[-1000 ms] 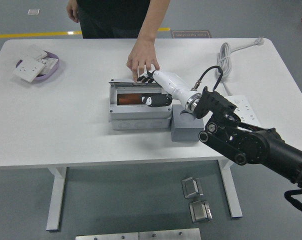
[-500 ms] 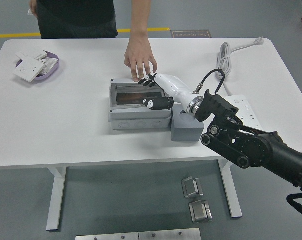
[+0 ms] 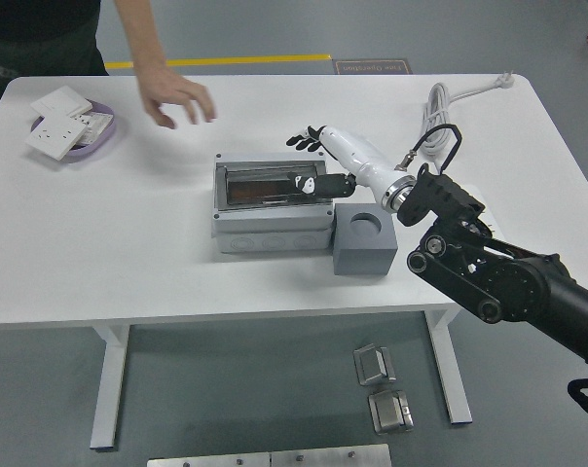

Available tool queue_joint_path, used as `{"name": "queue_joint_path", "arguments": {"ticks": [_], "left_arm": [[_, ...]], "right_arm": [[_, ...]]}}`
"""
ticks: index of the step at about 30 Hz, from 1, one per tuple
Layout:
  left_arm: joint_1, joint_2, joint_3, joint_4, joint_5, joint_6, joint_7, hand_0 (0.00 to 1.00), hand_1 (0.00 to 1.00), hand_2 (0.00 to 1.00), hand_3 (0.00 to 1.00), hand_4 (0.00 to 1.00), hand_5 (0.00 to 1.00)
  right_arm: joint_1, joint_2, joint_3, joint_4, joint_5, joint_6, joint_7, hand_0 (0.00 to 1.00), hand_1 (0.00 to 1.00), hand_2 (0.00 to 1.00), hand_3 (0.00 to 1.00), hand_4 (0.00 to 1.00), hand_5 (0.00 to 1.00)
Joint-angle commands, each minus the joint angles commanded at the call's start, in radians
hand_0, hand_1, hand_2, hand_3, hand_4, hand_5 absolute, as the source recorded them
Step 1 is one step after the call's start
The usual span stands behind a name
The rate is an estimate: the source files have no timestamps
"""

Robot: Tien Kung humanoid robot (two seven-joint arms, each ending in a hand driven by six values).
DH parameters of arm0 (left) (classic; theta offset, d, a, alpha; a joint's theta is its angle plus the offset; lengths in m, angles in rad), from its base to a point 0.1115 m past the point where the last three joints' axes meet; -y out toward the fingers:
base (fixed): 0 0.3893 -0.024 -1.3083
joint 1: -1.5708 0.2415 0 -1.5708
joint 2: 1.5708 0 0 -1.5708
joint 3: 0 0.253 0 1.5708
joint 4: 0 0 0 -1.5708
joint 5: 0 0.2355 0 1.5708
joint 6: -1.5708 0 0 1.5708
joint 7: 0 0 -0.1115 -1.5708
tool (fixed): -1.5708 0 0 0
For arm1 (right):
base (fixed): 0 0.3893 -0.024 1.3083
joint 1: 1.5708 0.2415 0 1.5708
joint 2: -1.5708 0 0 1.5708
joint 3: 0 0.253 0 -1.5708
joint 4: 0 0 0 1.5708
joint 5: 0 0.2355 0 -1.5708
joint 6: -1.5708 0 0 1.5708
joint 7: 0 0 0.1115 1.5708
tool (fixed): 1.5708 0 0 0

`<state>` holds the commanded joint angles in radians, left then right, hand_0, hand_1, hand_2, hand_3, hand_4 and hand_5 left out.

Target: Pick up the cylinder from the cube,place it in the box,flap close box

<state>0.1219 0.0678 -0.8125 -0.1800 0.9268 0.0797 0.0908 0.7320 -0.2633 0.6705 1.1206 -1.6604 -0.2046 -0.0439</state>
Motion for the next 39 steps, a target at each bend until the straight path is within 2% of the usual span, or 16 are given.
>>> {"name": "queue_joint_path", "arguments": {"ticks": [8, 19, 24, 30, 39], "left_arm": [[0.010, -0.005, 0.008, 0.000, -0.029, 0.001, 0.013, 0.583, 0.609, 0.510, 0.577, 0.547, 0.197], [0.017, -0.016, 0.032, 0.000, -0.065, 0.001, 0.008, 0.583, 0.608, 0.511, 0.578, 0.547, 0.191], [0.020, -0.019, 0.039, 0.000, -0.077, 0.002, 0.006, 0.583, 0.608, 0.511, 0.577, 0.548, 0.192], [0.025, -0.024, 0.048, 0.000, -0.090, 0.001, 0.006, 0.583, 0.608, 0.511, 0.577, 0.551, 0.192], [0.037, -0.025, 0.062, 0.000, -0.110, -0.002, 0.008, 0.583, 0.607, 0.511, 0.577, 0.551, 0.191]], "right_arm": [[-0.108, -0.039, 0.205, 0.066, -0.012, -0.009, 0.040, 0.811, 0.711, 0.737, 0.766, 0.672, 0.334], [-0.289, -0.014, 0.497, 0.146, 0.111, -0.010, 0.179, 0.808, 0.711, 0.736, 0.772, 0.676, 0.325], [-0.352, -0.012, 0.604, 0.165, 0.173, -0.007, 0.217, 0.806, 0.711, 0.735, 0.774, 0.684, 0.320], [-0.415, -0.010, 0.691, 0.177, 0.208, -0.008, 0.232, 0.802, 0.711, 0.731, 0.770, 0.708, 0.321], [-0.474, -0.013, 0.736, 0.186, 0.232, -0.008, 0.239, 0.802, 0.712, 0.730, 0.776, 0.734, 0.334]]}}
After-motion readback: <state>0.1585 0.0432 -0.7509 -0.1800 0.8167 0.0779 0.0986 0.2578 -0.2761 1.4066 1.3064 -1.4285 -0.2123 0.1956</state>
